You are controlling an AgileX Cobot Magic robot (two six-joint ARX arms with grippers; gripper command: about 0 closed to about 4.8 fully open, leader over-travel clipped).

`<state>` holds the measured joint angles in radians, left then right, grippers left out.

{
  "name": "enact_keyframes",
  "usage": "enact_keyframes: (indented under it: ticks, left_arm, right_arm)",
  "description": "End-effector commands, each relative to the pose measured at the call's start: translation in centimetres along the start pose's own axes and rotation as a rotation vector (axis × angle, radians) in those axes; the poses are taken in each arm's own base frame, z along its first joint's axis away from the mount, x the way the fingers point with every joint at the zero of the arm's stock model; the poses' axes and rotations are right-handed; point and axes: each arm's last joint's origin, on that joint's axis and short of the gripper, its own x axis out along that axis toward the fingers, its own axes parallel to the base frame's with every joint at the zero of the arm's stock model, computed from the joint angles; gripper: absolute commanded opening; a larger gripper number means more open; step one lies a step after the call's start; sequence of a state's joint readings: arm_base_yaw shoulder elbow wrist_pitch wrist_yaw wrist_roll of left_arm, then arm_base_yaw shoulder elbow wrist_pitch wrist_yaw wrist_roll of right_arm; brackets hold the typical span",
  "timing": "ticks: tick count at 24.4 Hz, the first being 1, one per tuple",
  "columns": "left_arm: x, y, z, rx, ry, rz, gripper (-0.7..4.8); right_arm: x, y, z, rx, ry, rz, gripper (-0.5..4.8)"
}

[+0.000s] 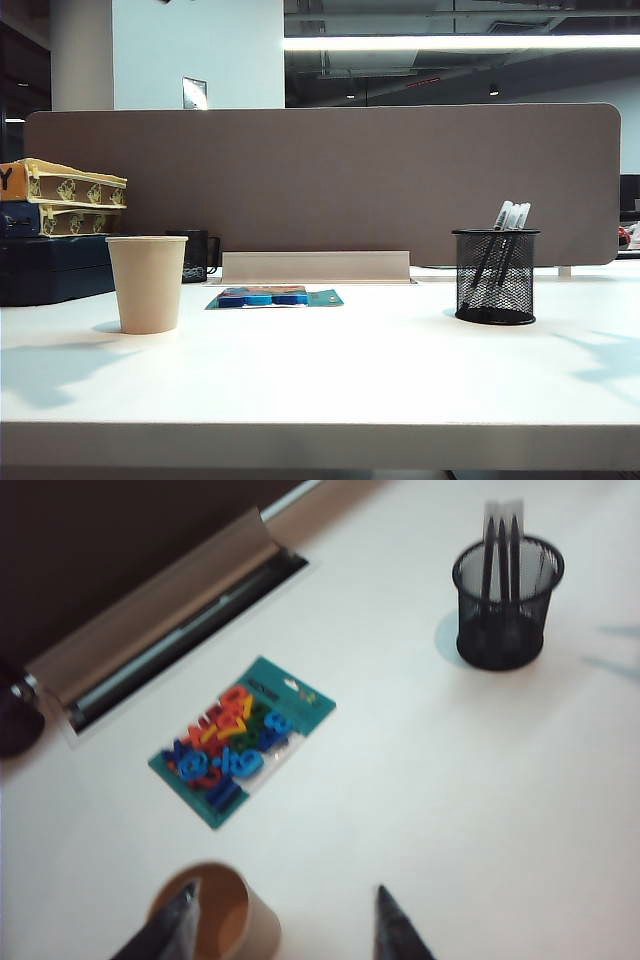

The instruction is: Pick up one pen and put it in the pen container.

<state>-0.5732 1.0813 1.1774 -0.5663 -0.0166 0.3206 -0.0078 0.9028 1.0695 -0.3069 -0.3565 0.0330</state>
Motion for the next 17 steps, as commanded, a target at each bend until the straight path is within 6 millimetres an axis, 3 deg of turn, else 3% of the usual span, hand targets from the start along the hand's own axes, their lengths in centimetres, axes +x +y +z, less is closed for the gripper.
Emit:
enact_keyframes:
  ticks: [1,3,10,17]
  left_arm:
    - [-0.9,-0.6,-2.1,-0.024,0.025,0.034,2.2]
    - [-2.0,-1.1,-3.8,-0.025,0.014,0.057,2.2]
    - [-3.9,-1.5,-5.3,-0.052,-0.041,0.089,2.2]
    - [-4.1,-1.5,-5.5,-0.1,-0.036,0.097,2.2]
  right_arm:
    - [-1.1,0.3,0.0,-0.045,0.012,-0.054,1.81]
    - [-1.6,0.4,0.0,-0.065,0.019,-0.069,1.81]
    - [-2.7,0.7,-0.4,-0.067,0.019,-0.116,2.02]
    - [-4.7,1.3,-3.8,-0.061,0.034,-0.119,2.03]
